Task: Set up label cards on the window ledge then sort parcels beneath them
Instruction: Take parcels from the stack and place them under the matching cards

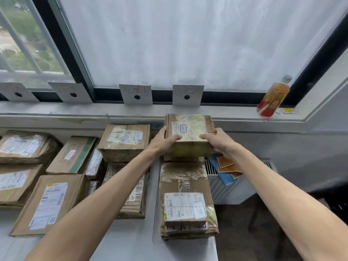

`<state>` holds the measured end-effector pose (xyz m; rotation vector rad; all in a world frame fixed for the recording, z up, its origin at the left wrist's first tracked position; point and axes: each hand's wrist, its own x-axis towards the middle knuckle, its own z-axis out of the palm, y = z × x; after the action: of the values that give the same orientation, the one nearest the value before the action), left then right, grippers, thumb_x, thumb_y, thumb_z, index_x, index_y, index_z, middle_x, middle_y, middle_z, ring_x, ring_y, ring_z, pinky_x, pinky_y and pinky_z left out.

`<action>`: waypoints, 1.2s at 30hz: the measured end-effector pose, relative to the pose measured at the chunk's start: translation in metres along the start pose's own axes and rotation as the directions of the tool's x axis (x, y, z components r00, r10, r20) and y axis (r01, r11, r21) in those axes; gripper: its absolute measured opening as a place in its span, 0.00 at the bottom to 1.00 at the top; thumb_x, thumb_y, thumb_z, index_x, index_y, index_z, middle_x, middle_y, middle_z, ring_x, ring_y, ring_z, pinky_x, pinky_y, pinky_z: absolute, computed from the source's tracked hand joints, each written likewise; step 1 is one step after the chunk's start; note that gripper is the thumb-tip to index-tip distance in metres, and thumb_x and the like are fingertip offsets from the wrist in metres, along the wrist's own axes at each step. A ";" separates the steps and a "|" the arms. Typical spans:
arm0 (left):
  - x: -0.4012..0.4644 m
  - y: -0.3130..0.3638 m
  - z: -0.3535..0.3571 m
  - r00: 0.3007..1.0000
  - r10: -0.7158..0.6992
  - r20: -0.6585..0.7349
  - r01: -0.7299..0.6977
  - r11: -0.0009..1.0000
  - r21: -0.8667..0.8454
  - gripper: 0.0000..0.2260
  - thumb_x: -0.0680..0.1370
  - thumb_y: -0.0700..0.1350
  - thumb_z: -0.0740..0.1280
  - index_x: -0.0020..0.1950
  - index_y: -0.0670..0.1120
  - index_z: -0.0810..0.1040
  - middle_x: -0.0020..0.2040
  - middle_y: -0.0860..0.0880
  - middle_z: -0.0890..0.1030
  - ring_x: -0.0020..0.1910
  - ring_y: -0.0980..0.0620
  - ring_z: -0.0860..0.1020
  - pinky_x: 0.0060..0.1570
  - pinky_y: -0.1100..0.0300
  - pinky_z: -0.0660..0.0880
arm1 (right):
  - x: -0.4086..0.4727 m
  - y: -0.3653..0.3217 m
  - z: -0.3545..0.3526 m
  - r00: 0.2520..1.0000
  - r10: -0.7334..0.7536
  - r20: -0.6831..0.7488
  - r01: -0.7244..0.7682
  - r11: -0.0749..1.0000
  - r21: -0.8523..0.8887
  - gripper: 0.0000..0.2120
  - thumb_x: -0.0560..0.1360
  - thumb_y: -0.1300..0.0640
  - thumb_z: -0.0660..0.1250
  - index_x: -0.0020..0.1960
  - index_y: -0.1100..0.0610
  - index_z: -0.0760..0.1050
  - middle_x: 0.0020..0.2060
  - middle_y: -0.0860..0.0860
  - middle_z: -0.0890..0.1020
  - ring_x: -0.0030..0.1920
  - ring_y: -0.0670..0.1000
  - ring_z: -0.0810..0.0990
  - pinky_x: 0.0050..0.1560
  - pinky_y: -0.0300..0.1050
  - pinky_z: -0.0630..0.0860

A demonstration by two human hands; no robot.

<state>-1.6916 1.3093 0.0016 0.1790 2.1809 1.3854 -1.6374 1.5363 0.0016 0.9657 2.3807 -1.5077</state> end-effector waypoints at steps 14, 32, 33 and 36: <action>0.025 -0.045 0.007 0.990 0.121 -0.066 -0.118 0.992 0.049 0.39 0.75 0.60 0.70 0.81 0.53 0.55 0.80 0.48 0.60 0.77 0.46 0.60 0.73 0.44 0.60 | 0.008 0.017 0.014 1.000 0.016 -0.009 -0.017 0.985 -0.171 0.43 0.73 0.41 0.74 0.76 0.57 0.55 0.72 0.56 0.70 0.67 0.57 0.73 0.67 0.54 0.71; -0.005 -0.056 0.026 0.985 0.060 -0.163 -0.067 0.997 -0.034 0.36 0.78 0.55 0.68 0.81 0.48 0.55 0.80 0.47 0.58 0.77 0.48 0.60 0.74 0.50 0.59 | -0.041 0.042 0.037 0.988 -0.154 0.018 0.155 0.982 -0.104 0.46 0.71 0.38 0.73 0.80 0.54 0.55 0.78 0.54 0.60 0.78 0.54 0.60 0.76 0.53 0.61; -0.017 -0.059 0.025 0.985 0.062 -0.158 -0.058 0.998 0.028 0.33 0.80 0.53 0.67 0.81 0.47 0.56 0.80 0.47 0.59 0.77 0.48 0.60 0.73 0.51 0.59 | -0.051 0.050 0.035 0.987 -0.160 0.029 0.163 0.979 -0.125 0.43 0.73 0.38 0.71 0.79 0.54 0.56 0.78 0.53 0.62 0.77 0.53 0.61 0.74 0.49 0.62; -0.065 -0.086 0.023 1.000 0.026 0.008 -0.026 0.993 0.112 0.30 0.81 0.52 0.65 0.80 0.49 0.59 0.77 0.47 0.65 0.73 0.49 0.67 0.70 0.53 0.65 | -0.091 0.083 0.033 0.985 -0.098 0.142 0.117 0.985 -0.129 0.37 0.77 0.38 0.66 0.79 0.54 0.59 0.76 0.51 0.67 0.73 0.52 0.67 0.68 0.44 0.66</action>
<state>-1.6102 1.2623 -0.0567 0.2535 2.2602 1.2748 -1.5234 1.4917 -0.0349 0.6927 2.4361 -1.3744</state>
